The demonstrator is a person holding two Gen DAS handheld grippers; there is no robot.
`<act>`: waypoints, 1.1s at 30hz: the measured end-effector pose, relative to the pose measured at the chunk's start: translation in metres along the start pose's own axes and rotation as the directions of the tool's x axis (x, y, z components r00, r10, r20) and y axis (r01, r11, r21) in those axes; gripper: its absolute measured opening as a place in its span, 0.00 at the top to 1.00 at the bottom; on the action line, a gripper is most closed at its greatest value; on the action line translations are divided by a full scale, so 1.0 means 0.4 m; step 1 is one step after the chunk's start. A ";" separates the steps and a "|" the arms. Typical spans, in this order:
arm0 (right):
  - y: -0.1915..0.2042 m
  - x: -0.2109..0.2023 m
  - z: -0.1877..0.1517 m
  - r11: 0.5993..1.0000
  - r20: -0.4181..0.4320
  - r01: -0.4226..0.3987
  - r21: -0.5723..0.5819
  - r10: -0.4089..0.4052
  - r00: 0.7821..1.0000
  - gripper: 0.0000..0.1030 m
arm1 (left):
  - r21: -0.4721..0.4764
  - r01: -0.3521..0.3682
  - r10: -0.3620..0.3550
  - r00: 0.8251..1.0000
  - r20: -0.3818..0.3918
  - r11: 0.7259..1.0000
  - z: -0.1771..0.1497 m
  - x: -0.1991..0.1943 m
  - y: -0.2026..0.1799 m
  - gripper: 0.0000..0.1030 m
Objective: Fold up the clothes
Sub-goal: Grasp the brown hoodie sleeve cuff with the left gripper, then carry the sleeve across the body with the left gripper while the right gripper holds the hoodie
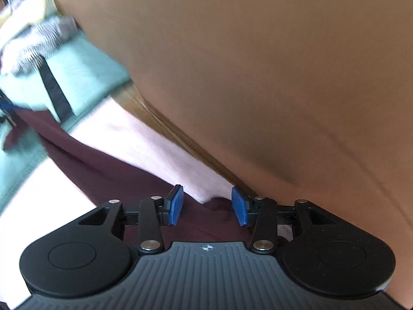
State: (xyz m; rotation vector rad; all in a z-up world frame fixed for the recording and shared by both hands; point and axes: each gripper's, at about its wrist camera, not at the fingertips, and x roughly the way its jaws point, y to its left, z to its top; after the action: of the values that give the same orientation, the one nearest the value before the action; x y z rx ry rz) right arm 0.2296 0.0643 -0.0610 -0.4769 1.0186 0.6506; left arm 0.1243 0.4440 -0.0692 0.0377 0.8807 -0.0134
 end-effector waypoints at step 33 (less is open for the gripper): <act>0.017 -0.043 0.033 1.000 0.096 0.022 -0.011 -0.021 0.995 0.96 | -0.025 0.078 -0.080 0.993 -0.084 0.997 -0.152 -0.072 -0.026 0.80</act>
State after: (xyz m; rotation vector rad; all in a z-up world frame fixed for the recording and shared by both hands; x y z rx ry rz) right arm 0.2267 0.0732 -0.0401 -0.4625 0.9182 0.6552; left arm 0.0591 0.4360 -0.0859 -0.0167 0.9668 -0.0770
